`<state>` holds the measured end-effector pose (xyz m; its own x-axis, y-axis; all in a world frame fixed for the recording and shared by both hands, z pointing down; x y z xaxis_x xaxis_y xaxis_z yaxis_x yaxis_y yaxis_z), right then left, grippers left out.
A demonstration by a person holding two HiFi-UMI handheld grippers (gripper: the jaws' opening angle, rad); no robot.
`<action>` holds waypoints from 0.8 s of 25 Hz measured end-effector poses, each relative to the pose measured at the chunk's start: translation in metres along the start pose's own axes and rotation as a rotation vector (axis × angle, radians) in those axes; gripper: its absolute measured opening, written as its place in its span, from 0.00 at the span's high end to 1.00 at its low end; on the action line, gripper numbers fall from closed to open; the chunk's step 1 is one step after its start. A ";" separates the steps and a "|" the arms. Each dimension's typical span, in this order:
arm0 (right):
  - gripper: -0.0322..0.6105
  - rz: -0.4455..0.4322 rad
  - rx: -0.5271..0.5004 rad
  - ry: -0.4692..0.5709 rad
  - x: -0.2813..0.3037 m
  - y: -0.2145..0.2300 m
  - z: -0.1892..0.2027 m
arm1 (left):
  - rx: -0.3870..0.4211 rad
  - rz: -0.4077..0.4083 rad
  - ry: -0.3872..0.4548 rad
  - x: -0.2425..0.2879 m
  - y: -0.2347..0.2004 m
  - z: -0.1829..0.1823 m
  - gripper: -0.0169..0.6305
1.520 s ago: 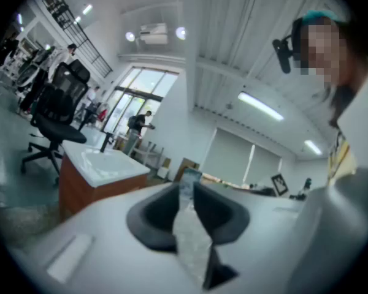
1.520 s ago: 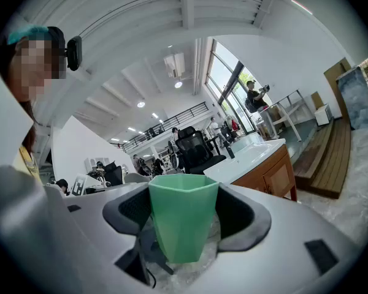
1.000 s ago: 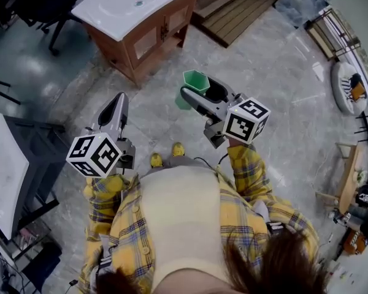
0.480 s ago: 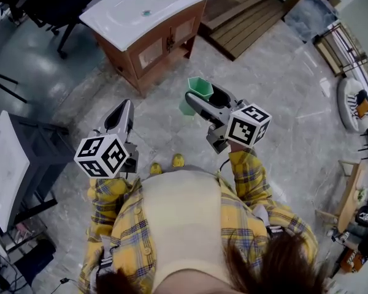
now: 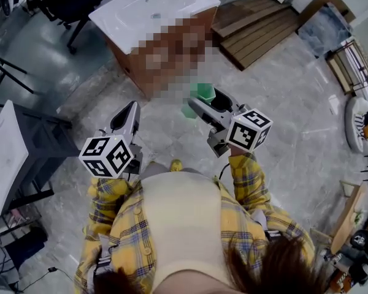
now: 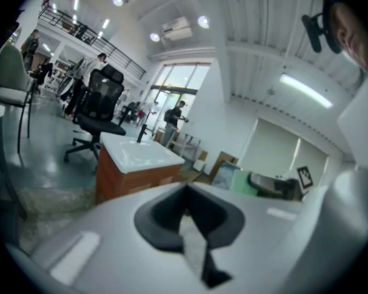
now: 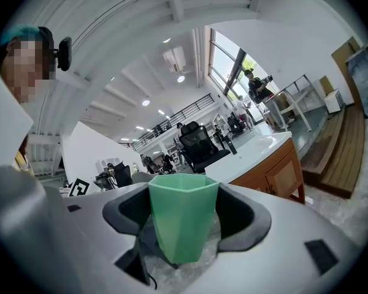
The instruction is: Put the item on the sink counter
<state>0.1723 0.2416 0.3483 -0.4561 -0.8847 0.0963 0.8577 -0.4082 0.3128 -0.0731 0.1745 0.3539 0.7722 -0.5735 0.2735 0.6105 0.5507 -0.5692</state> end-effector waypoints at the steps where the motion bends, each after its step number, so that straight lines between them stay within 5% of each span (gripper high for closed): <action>1: 0.48 -0.008 0.000 0.001 0.002 0.001 0.000 | -0.003 -0.006 -0.001 0.000 0.000 0.000 0.96; 20: 0.48 -0.082 -0.007 -0.021 0.076 0.025 -0.017 | -0.013 -0.025 0.014 0.045 -0.036 -0.042 0.96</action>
<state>0.1626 0.1603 0.3476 -0.5298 -0.8433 0.0907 0.8189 -0.4808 0.3135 -0.0677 0.1031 0.3542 0.7544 -0.5950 0.2772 0.6271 0.5284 -0.5723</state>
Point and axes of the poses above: the fingertips, and each gripper's own axes: x forward along the fingers, y to its right, z out of its underside, the point moved 7 cm from there along -x, backward along the fingers, and after that the axes turned 12 degrees about -x, right-handed, at the moved point
